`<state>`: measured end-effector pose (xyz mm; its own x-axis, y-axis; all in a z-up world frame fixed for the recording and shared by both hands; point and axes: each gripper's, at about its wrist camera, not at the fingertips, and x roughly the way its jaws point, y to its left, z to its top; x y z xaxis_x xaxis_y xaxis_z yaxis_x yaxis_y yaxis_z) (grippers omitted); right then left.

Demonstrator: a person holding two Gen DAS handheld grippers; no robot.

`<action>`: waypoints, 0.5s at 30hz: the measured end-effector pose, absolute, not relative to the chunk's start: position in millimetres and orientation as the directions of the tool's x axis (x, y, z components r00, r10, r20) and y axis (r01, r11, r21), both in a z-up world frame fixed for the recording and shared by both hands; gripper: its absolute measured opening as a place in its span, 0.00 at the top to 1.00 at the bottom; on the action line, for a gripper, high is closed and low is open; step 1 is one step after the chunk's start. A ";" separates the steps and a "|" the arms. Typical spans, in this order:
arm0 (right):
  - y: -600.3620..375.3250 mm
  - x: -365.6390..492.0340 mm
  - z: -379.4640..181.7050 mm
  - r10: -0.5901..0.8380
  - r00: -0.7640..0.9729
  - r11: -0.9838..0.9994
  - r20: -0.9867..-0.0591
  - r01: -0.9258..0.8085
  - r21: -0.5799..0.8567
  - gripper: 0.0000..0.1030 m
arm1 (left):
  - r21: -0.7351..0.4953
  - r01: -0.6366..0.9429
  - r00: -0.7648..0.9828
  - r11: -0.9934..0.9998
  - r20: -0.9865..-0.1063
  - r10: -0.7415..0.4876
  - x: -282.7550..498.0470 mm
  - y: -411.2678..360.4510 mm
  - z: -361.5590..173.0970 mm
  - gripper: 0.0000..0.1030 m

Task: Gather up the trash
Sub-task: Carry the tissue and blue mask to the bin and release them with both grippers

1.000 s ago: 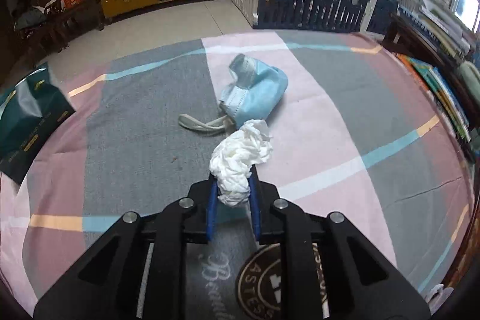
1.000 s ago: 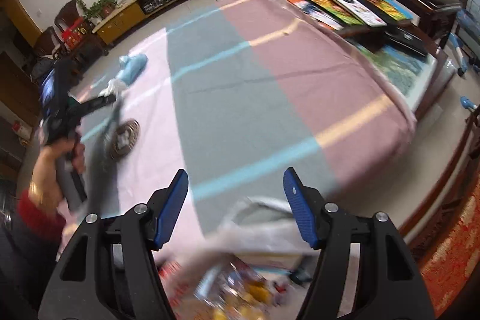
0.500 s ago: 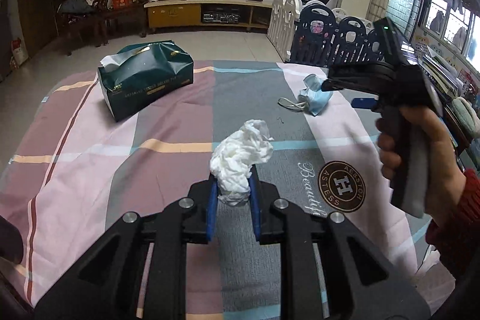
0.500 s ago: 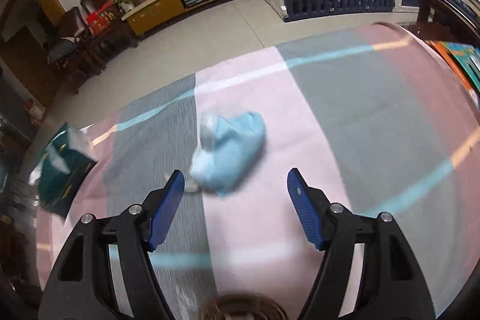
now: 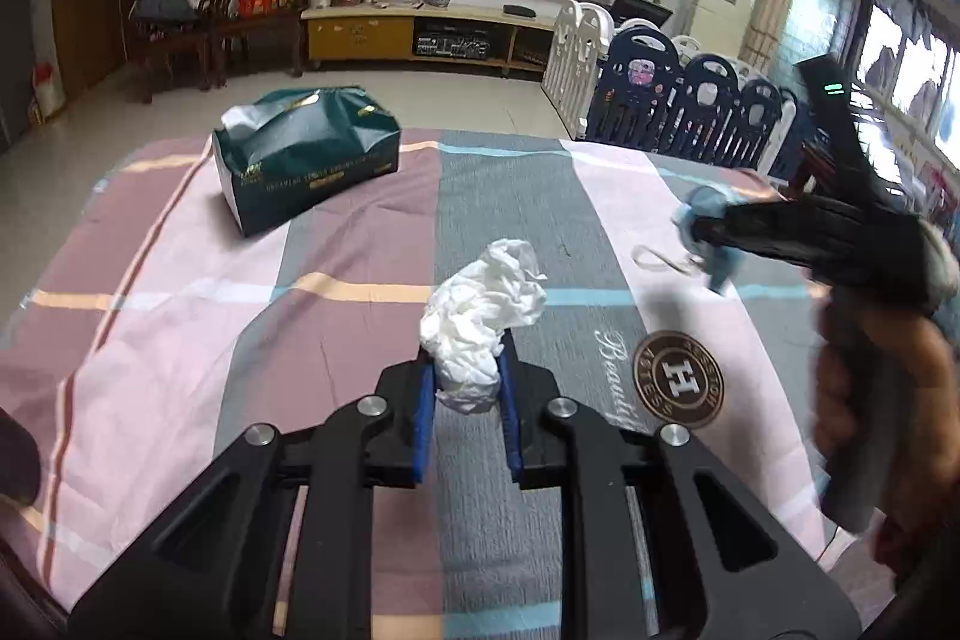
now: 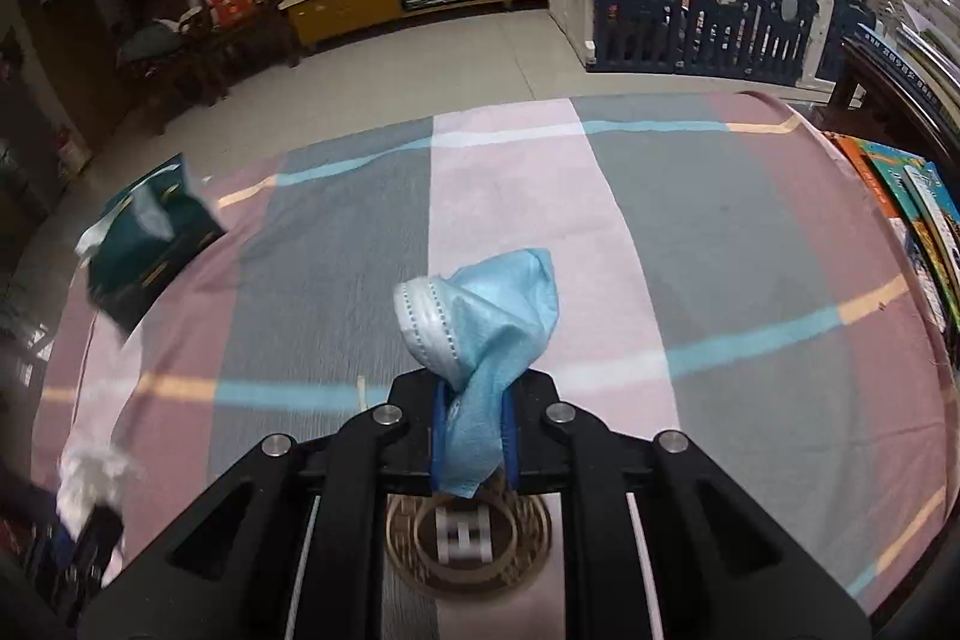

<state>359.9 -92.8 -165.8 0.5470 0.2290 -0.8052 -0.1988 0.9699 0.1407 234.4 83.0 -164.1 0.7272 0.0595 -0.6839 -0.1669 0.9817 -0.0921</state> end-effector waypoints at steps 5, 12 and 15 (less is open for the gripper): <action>-148.8 243.3 -143.3 0.241 0.537 0.966 -0.809 -0.216 0.144 0.85 | -0.109 -0.137 0.728 0.985 -0.685 0.026 183.1 40.1 -136.8 0.81; -217.5 133.5 -116.1 0.205 0.576 0.978 -0.791 -0.143 0.149 0.85 | -0.057 -0.009 0.747 0.998 -0.664 -0.031 86.9 -29.0 -93.4 0.81; -238.0 101.1 -95.1 0.193 0.612 0.981 -0.767 -0.128 0.144 0.85 | -0.072 0.009 0.753 0.997 -0.656 -0.054 59.8 -46.6 -75.9 0.81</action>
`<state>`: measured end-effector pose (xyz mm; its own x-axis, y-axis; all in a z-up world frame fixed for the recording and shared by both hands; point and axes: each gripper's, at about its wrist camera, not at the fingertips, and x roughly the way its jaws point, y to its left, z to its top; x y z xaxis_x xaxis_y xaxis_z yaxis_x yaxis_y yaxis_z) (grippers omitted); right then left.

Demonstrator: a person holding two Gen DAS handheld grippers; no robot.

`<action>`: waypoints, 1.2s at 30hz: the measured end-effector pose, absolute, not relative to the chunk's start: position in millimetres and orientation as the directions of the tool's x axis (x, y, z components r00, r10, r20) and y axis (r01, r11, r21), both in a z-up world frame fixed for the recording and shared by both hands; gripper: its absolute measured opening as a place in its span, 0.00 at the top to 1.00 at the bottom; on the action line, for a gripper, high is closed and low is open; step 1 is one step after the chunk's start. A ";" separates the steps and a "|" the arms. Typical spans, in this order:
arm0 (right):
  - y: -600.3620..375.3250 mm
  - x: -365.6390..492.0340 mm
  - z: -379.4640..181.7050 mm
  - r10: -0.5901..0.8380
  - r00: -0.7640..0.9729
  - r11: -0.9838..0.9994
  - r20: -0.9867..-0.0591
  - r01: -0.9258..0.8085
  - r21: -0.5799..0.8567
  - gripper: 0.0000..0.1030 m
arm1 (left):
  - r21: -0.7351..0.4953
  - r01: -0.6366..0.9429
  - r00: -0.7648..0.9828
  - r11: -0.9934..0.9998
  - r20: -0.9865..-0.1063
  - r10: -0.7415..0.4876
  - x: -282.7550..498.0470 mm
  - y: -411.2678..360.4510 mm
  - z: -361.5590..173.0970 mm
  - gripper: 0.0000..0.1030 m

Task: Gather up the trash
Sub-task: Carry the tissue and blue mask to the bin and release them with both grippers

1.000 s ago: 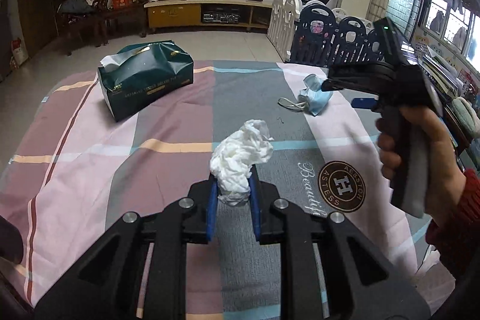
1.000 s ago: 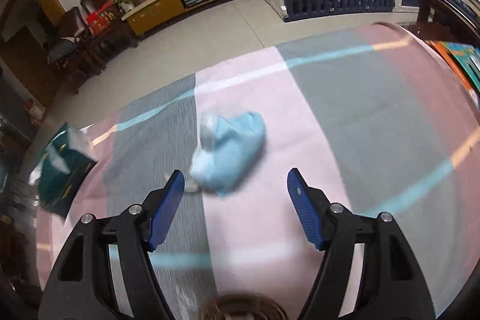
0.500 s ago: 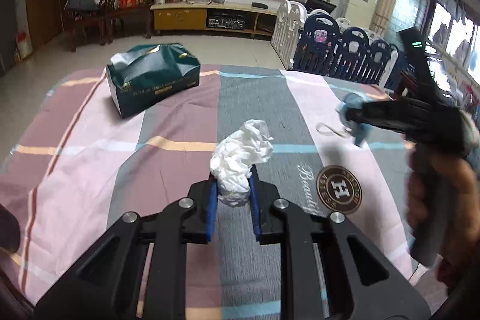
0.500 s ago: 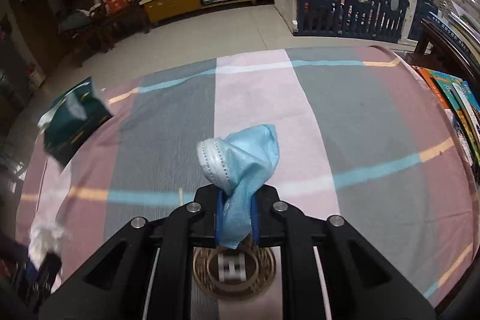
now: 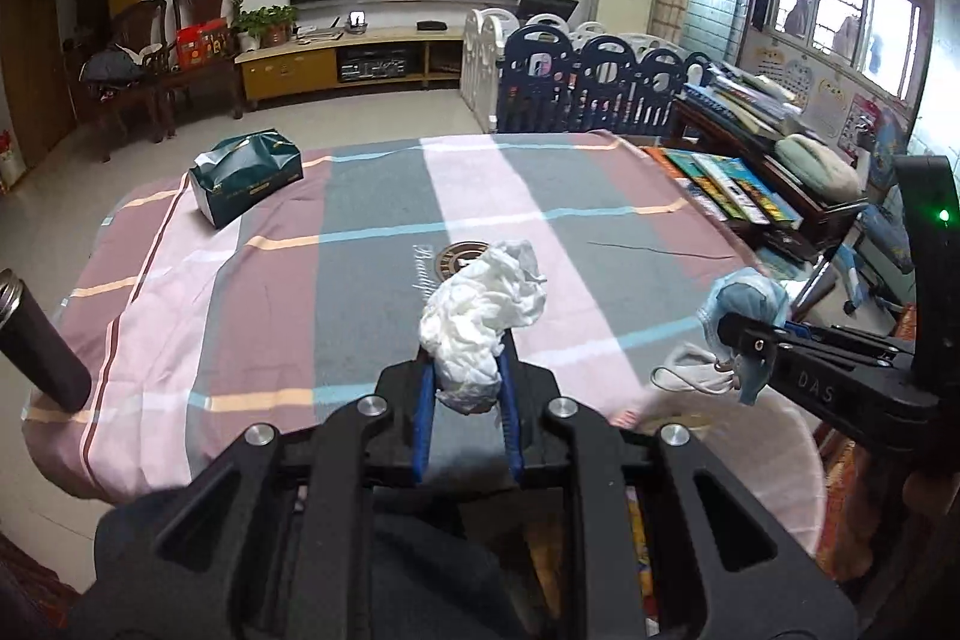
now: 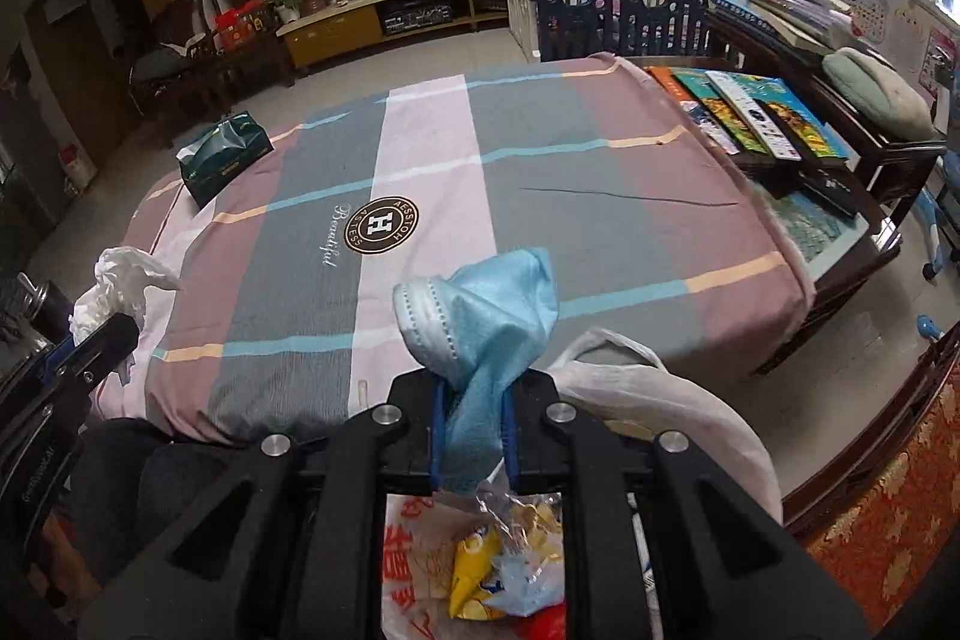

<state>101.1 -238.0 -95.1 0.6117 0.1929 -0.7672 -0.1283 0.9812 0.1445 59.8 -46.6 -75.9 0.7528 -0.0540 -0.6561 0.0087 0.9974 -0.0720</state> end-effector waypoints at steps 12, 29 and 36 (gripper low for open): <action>-304.6 20.7 -32.8 0.118 0.681 0.992 -0.722 -0.110 0.058 0.84 | -0.026 0.220 0.747 0.975 -0.638 -0.185 -13.3 -132.9 -49.5 0.80; -353.7 5.5 -56.4 0.143 0.647 0.990 -0.749 -0.079 0.121 0.84 | -0.078 0.340 0.594 0.937 -0.755 -0.278 -2.2 -183.5 -91.9 0.78; -355.4 7.7 -61.5 0.138 0.630 0.990 -0.764 -0.061 0.129 0.84 | -0.109 0.370 0.560 0.923 -0.766 -0.315 9.6 -198.1 -101.0 0.44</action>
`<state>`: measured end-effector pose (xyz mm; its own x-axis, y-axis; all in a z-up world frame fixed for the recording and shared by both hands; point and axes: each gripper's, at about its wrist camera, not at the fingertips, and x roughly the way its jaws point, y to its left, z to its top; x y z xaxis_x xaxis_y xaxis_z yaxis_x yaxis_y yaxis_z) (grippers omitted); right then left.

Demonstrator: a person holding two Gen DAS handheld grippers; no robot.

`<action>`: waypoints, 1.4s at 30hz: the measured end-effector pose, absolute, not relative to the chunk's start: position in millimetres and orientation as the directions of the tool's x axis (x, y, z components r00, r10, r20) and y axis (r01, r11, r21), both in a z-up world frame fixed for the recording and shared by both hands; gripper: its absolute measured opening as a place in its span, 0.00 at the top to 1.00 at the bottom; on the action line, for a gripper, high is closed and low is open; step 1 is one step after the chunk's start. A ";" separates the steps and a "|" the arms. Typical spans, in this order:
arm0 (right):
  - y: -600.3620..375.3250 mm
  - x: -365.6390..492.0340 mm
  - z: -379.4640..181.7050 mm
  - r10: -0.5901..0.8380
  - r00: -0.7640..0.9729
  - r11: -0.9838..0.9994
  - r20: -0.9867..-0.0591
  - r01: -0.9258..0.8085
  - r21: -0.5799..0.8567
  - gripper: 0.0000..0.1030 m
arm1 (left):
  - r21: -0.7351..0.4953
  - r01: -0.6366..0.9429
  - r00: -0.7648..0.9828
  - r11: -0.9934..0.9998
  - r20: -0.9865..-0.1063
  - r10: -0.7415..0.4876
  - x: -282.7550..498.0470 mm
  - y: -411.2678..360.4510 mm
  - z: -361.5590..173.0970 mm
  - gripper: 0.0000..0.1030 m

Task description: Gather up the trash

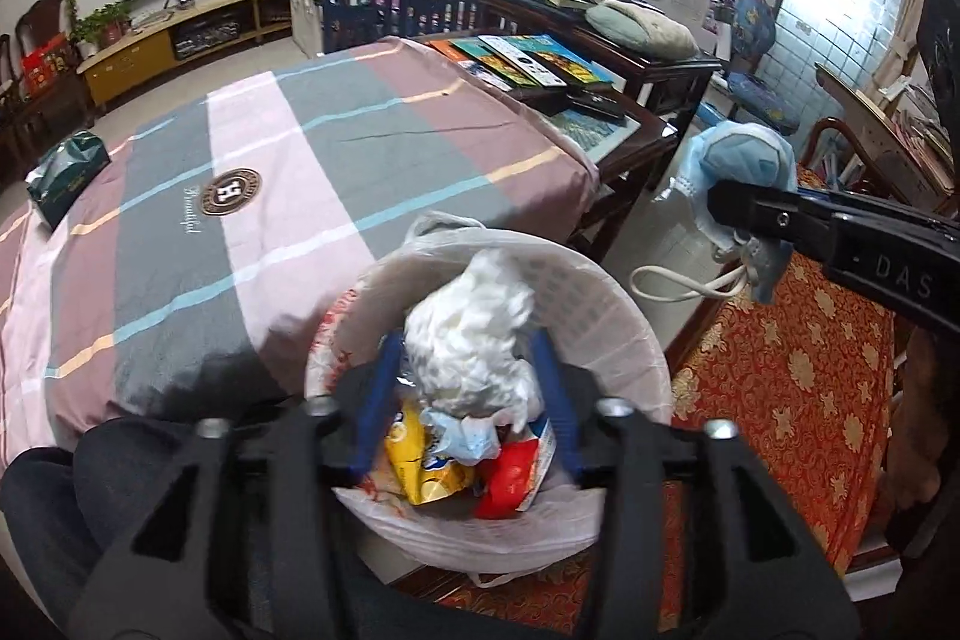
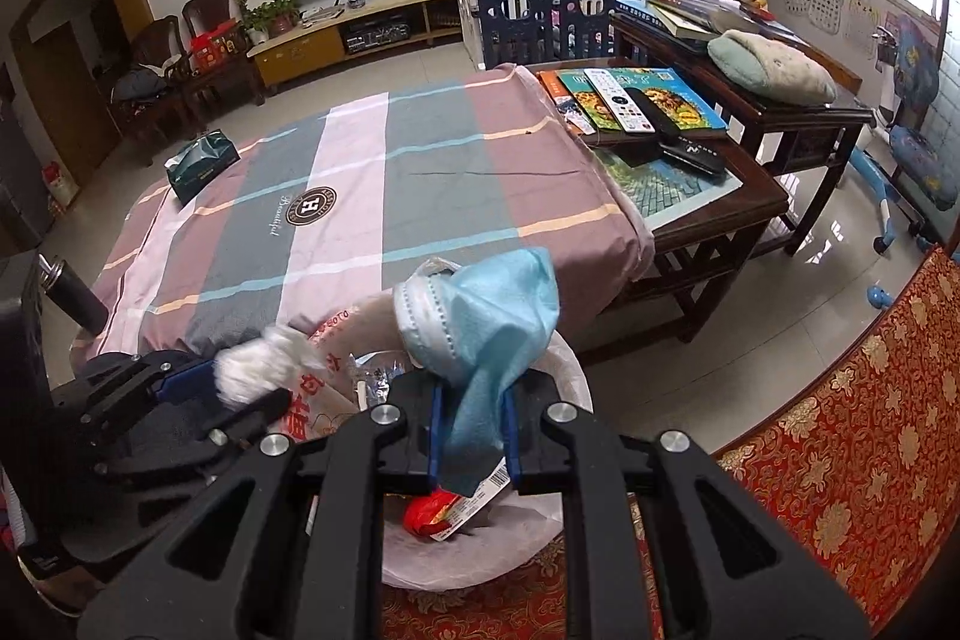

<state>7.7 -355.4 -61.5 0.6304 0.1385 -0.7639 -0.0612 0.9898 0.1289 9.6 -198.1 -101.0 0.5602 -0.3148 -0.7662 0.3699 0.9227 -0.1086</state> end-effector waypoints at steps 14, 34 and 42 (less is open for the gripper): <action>-338.2 9.8 -74.5 0.190 0.574 0.981 -0.796 -0.086 0.172 0.39 | 0.046 0.212 0.719 0.976 -0.684 -0.124 -9.1 -167.8 -67.8 0.16; -260.5 -33.9 1.9 0.016 0.677 1.000 -0.736 -0.010 0.012 0.04 | 0.053 -0.031 0.733 0.998 -0.677 0.059 -70.3 -61.2 -3.6 0.03; -247.5 -39.0 2.6 -0.022 0.680 0.999 -0.733 -0.020 -0.049 0.04 | 0.057 -0.051 0.717 0.997 -0.693 0.076 -68.6 -55.1 -6.0 0.03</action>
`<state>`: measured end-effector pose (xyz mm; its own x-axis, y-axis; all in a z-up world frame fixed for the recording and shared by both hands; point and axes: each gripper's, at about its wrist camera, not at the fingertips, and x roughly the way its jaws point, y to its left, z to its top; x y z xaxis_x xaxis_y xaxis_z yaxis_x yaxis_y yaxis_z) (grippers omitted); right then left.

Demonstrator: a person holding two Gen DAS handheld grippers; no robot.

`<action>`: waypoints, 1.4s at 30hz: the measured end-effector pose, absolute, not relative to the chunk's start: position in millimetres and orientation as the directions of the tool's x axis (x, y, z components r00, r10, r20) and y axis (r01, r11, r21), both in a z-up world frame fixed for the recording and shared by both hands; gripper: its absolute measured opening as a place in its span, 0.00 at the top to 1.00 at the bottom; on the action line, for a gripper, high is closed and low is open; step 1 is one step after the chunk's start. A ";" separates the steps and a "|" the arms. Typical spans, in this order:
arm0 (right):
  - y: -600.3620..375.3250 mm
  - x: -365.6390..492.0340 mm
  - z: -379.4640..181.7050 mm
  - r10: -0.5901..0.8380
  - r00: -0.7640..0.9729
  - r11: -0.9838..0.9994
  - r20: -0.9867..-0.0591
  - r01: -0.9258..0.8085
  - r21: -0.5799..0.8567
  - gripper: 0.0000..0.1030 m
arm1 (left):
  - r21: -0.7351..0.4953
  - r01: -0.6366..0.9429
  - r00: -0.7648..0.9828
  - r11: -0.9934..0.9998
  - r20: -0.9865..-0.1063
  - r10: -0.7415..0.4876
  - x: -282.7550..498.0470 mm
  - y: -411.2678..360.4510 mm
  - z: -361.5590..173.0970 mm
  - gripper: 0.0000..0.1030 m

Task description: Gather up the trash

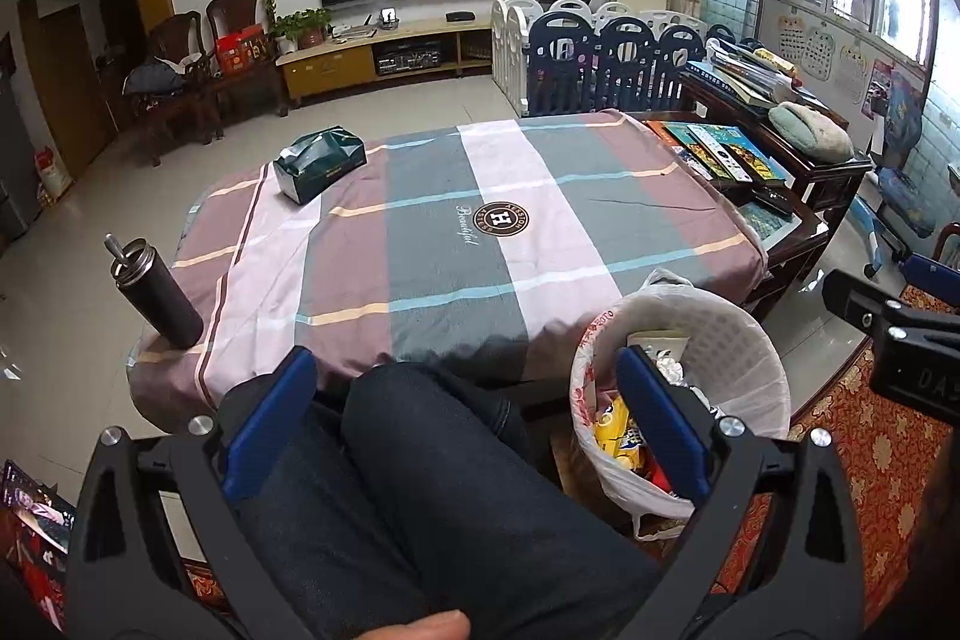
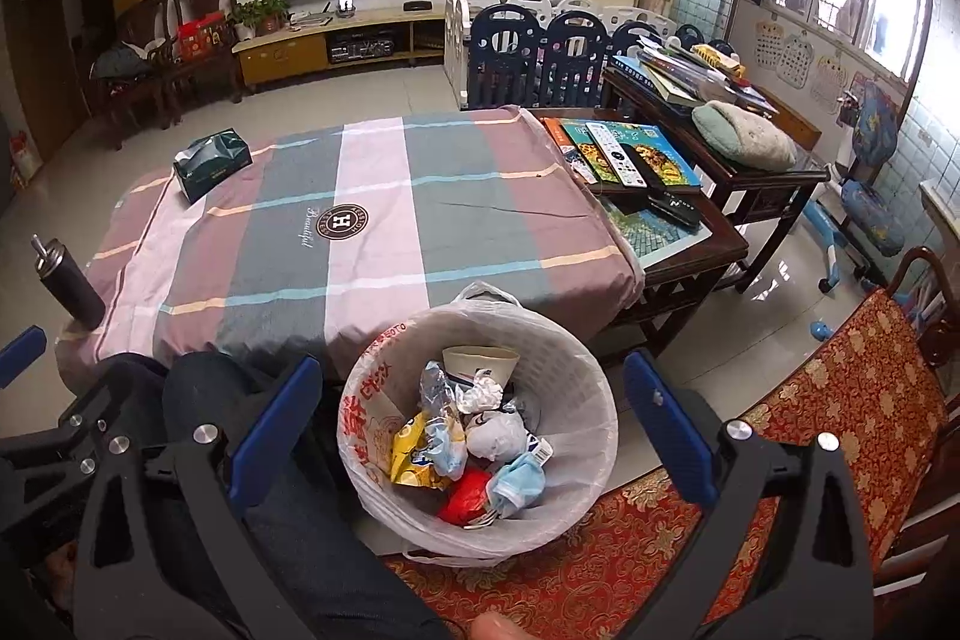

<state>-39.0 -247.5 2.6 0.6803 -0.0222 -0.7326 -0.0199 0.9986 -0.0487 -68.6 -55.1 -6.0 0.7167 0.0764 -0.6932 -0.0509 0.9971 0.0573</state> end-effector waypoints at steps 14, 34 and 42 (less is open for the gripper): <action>-247.9 -40.0 1.0 -0.017 0.678 0.999 -0.735 -0.026 -0.047 0.04 | 0.055 -0.040 0.730 0.998 -0.680 0.067 -70.3 -60.6 -0.6 0.03; -251.1 -37.0 -3.5 -0.026 0.665 0.999 -0.746 -0.016 -0.049 0.04 | 0.051 -0.026 0.723 0.998 -0.688 0.054 -68.2 -62.2 -2.1 0.03; -252.7 -35.3 -6.4 -0.024 0.658 0.999 -0.752 -0.016 -0.046 0.04 | 0.051 -0.026 0.723 0.998 -0.688 0.054 -68.1 -62.4 -2.2 0.03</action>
